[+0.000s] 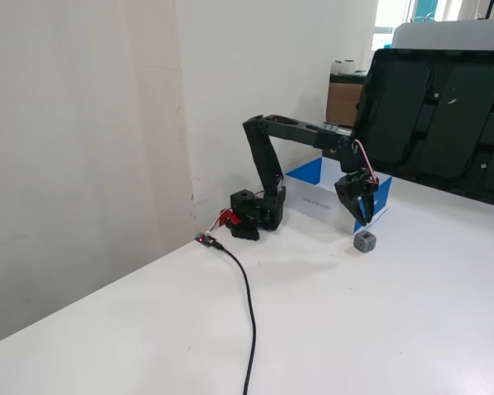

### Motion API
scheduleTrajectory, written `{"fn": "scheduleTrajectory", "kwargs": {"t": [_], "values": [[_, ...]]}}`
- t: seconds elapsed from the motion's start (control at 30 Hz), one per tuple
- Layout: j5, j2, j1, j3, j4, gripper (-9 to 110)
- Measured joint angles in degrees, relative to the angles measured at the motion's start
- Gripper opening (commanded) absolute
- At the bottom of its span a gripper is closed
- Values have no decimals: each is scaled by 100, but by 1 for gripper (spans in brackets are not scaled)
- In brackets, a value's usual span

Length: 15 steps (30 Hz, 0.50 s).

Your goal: Pick the gray block and keep it in the box.

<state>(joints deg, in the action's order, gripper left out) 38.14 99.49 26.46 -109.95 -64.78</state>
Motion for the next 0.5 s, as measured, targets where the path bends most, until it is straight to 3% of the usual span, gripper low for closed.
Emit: {"fn": "scheduleTrajectory", "kwargs": {"t": [0.5], "values": [[202, -791, 149, 255, -378, 18]]}}
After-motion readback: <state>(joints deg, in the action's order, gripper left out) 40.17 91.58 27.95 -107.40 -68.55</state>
